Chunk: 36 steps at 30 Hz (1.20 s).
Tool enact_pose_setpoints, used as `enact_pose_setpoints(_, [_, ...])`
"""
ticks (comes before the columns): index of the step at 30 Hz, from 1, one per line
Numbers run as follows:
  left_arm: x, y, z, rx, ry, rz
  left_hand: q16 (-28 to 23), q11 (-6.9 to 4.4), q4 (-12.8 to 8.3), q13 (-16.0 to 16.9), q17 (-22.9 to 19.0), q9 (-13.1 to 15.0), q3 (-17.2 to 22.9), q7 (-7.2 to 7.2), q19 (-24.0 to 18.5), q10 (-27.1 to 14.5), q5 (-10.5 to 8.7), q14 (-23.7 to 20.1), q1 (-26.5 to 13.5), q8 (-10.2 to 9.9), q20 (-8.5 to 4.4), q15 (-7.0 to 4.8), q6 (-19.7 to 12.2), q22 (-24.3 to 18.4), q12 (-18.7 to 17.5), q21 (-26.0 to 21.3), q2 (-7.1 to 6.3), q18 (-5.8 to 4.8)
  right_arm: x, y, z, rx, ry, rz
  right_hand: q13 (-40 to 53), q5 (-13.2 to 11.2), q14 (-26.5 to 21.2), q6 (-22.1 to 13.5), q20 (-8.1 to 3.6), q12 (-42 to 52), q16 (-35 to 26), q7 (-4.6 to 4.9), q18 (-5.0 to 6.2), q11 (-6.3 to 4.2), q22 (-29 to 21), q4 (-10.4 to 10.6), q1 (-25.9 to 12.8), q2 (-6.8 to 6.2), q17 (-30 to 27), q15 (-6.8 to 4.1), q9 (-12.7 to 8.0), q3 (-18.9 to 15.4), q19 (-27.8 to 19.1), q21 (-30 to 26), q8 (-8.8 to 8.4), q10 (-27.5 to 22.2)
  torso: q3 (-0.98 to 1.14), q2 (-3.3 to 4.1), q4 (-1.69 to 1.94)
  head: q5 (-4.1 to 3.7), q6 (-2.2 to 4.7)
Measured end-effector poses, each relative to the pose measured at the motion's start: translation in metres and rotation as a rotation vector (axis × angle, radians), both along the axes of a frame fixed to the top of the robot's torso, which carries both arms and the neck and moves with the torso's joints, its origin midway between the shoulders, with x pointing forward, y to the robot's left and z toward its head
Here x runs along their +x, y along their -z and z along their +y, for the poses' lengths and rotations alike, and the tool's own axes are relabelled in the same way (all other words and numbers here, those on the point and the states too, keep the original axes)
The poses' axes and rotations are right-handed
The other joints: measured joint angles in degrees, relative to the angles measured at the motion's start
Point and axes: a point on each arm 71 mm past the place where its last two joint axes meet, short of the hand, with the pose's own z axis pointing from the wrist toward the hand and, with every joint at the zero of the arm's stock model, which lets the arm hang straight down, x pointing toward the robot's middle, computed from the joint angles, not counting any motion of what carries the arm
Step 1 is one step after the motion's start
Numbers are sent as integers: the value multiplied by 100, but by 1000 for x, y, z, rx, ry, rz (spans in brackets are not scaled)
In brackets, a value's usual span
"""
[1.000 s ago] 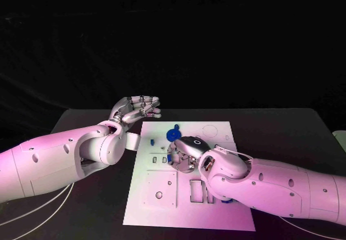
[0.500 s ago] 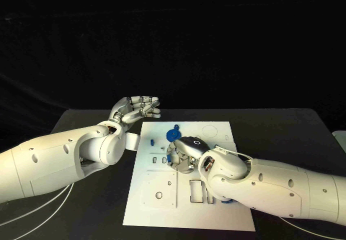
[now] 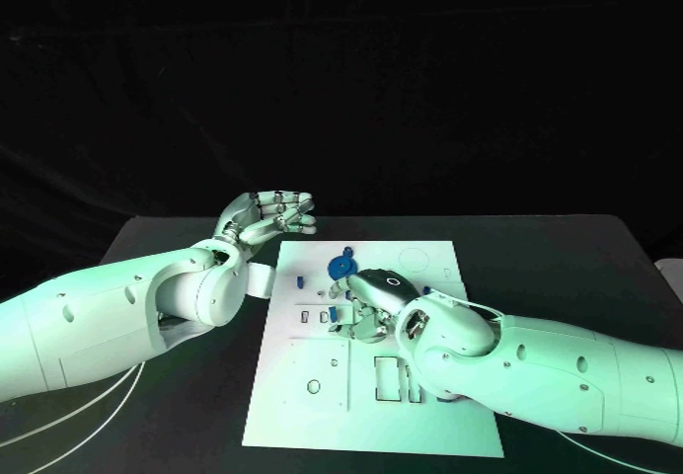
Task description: Assemble the parts on the task board
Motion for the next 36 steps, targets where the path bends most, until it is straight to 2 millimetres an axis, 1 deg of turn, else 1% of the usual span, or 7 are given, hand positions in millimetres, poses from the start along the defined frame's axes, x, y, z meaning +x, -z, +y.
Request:
enact_pose_setpoints(2, [1, 1, 1, 13, 2, 5, 0, -28, 21, 18, 34, 0, -2, 0, -45, 127, -9, 6, -55, 0, 5, -6, 0, 17, 21, 41, -55, 0, -2, -2, -5, 21, 0, -11, -57, 46, -4, -265, 39, -31, 0, -10, 0, 46, 0, 299, 356, 89, 0, 14, -73, -836, 1, -11, -105, -47, 0, -3, 0, -5, 5])
enact_pose_setpoints(5, [2, 3, 4, 53, 12, 20, 420, -179, 48, 144, 276, 29, -148, -59, 159, 736, -36, 544, -546, 32, -106, -210, 166, 129, 293, 291, -99, -1, -4, -9, -15, 69, -9, -34, -108, 81, -4, -478, 38, -33, -17, -43, 1, 65, -1, 725, 814, 88, 0, 14, -143, -1252, 1, -48, -169, -66, 1, -14, 0, -7, 19])
enact_pose_setpoints(14, [3, 15, 7, 266, 118, 117, 3006, -640, 82, 848, 2190, 324, -300, -380, 1135, 1777, -36, 2021, -1188, 395, -652, -735, 667, 901, 1216, 1740, -31, -1, 5, -42, -66, 244, -23, -25, -169, 265, -5, 101, 38, -69, -66, -3, 1, -2, -1, 699, 1256, 531, 4, 14, -59, -864, 0, -260, 242, -174, -8, -101, -21, 7, 27])
enact_pose_setpoints(16, [1, 20, 6, 337, 165, 154, 4038, -680, 95, 1156, 3330, 452, -318, -430, 1241, 1781, -36, 2404, -1417, 500, -741, -802, 716, 1155, 1526, 2135, 106, -1, 9, -50, -82, 288, 2, -1, -190, 338, -3, 164, 38, -85, -66, -29, 0, -18, -1, 712, 1256, 538, 4, 12, -50, -832, 0, -299, 309, -191, -11, -130, -27, 11, 12])
enact_pose_setpoints(23, [-3, 28, -5, 600, 311, 250, 5275, -813, 128, 2509, 4892, 1256, -354, -563, 1813, 1240, -36, 2880, -1994, 1331, -822, -912, 479, 3107, 3171, 3670, 331, -137, 24, -67, -128, 404, 124, 71, -185, 444, 1, 183, 24, -85, -90, -48, 0, -40, -2, 729, 1211, 583, 4, -25, -50, -803, -13, -299, 377, -169, -14, -250, -45, 27, -56])
enact_pose_setpoints(31, [-1, 32, -25, 895, 423, 316, 5956, -1025, 120, 4226, 5626, 1898, -593, -802, 2529, 1583, -88, 2979, -2425, 2007, -986, -1058, 530, 4646, 5035, 4625, 389, -356, 36, -72, -158, 476, 232, 129, -181, 467, 2, 199, 24, -85, -90, -65, 0, -40, -2, 729, 1212, 582, 4, -24, -50, -803, -13, -299, 376, -168, -15, -343, -50, 59, -132])
enact_pose_setpoints(36, [1, 35, -38, 1023, 461, 337, 6069, -1038, 126, 4350, 5630, 2157, -634, -821, 2660, 1440, -114, 2959, -2431, 2169, -1051, -1078, 383, 4709, 5175, 4695, 395, -355, 39, -72, -164, 490, 257, 146, -181, 523, 2, 199, 25, -85, -90, -65, 0, -40, -1, 713, 1212, 582, 3, -24, -50, -787, -12, -323, 419, -168, -8, -380, -47, 71, -167])
